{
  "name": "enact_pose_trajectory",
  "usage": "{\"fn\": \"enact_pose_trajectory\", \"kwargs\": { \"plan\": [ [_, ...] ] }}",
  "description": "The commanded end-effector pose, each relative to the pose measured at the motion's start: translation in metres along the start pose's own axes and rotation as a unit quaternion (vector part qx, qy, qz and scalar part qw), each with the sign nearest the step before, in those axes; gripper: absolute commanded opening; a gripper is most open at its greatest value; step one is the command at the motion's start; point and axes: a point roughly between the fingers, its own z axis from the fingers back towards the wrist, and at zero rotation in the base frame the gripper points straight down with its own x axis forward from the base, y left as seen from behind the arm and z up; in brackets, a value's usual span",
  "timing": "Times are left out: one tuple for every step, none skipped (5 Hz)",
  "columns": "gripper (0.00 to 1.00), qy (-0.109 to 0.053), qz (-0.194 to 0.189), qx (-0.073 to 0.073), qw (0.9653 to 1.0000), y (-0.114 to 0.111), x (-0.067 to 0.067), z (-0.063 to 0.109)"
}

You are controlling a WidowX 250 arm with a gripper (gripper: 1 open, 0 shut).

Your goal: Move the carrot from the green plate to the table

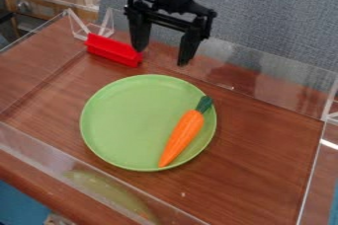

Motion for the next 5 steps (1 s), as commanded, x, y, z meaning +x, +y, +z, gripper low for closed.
{"fn": "enact_pose_trajectory", "kwargs": {
  "plan": [
    [1.0,-0.027,0.015,0.002,0.9995,0.008,0.008,0.014],
    [1.0,-0.024,0.001,0.006,0.9997,0.014,0.015,0.0],
    [1.0,-0.031,-0.009,0.002,0.9995,0.017,0.015,-0.001],
    [1.0,-0.039,-0.009,-0.002,0.9992,0.019,0.012,-0.002],
    [1.0,-0.052,-0.007,-0.006,0.9986,0.02,0.011,0.002]
  ]
}}
